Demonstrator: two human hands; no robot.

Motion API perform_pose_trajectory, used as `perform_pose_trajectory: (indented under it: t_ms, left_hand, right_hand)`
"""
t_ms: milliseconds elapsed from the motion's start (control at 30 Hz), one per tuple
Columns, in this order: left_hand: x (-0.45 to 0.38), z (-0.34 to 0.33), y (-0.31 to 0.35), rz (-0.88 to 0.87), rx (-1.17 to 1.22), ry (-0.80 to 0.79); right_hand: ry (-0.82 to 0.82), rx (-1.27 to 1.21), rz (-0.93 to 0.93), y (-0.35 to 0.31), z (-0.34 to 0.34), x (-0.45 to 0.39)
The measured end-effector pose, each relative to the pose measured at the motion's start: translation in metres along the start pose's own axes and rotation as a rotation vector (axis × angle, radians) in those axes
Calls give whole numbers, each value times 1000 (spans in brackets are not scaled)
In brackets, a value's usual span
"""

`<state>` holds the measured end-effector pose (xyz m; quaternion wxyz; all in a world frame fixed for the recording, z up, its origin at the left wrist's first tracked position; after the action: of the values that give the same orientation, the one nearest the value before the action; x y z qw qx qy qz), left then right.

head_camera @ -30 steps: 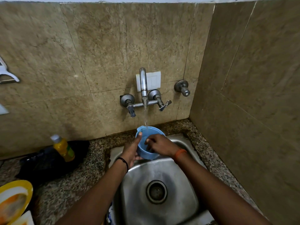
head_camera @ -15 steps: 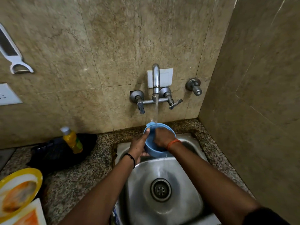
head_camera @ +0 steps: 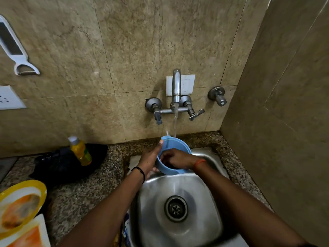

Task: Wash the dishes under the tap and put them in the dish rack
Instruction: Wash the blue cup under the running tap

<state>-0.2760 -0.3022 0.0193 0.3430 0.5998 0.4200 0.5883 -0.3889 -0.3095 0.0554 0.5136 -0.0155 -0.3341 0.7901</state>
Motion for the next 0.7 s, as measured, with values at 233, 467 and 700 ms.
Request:
perform_pose_trajectory:
  t_ms: [233, 467, 700]
  left_hand:
    - [1, -1, -6, 161, 55, -128]
    - [5, -11, -16, 198, -50, -40]
    - [-11, -12, 3, -18, -276, 126]
  right_hand:
    - [916, 83, 18, 18, 46, 34]
    - [411, -44, -286, 49, 44, 32]
    - [495, 76, -291, 49, 40, 42]
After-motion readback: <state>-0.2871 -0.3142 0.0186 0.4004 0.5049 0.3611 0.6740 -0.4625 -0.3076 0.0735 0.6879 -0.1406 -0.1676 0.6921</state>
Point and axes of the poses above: each hand's wrist, its own x-axis away from the middle knuckle, its own z-axis out of the back of the hand, y = z × x, the point moved 5 cm from there along -x, towards the middle knuckle
